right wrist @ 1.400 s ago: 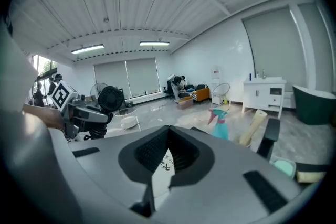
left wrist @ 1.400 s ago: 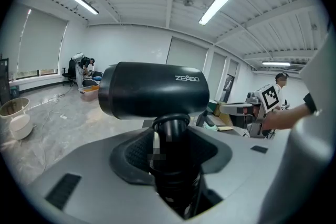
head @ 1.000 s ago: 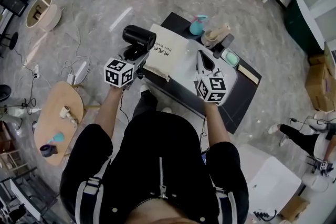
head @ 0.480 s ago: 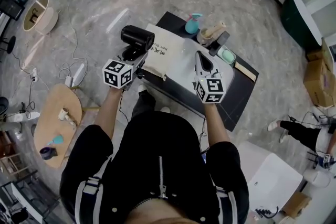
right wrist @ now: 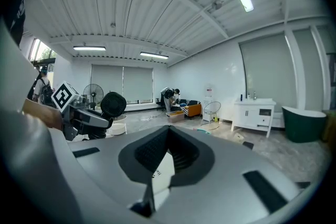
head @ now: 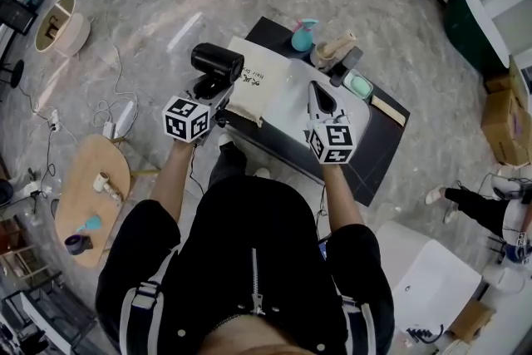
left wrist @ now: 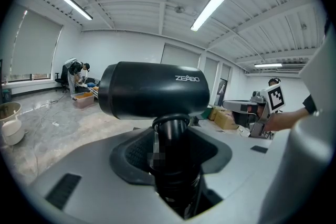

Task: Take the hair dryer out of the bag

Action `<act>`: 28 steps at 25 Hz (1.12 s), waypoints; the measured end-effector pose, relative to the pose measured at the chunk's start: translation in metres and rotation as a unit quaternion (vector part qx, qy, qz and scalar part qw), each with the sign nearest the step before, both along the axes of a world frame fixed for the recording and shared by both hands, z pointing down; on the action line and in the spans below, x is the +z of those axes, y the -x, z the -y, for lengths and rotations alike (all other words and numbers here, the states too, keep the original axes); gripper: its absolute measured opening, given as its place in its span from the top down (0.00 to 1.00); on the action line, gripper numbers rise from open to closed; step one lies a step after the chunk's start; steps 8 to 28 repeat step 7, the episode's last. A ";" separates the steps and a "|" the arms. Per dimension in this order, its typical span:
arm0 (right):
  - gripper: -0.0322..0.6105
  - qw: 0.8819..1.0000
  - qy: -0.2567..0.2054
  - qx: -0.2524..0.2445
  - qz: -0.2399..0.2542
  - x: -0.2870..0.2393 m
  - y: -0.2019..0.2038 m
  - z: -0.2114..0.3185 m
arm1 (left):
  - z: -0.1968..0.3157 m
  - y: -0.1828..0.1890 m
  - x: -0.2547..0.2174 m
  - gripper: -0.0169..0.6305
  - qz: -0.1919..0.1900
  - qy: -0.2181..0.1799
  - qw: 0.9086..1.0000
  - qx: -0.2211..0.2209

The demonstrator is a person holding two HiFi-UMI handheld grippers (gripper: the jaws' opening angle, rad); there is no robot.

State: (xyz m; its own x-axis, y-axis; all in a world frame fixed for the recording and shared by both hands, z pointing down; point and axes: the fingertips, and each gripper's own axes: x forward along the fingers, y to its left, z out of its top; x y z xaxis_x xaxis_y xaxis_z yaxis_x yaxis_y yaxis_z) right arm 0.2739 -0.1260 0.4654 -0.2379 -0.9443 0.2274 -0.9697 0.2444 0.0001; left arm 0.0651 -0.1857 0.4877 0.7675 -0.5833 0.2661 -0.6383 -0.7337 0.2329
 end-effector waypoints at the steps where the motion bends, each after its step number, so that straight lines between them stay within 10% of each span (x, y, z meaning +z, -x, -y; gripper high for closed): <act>1: 0.94 1.000 0.000 0.000 0.000 0.001 0.000 0.000 | 0.000 -0.001 0.001 0.66 0.000 0.000 1.000 0.001; 28: 0.94 1.000 0.005 -0.003 0.003 0.007 0.005 0.000 | -0.001 0.001 0.005 0.66 0.005 0.003 1.000 0.003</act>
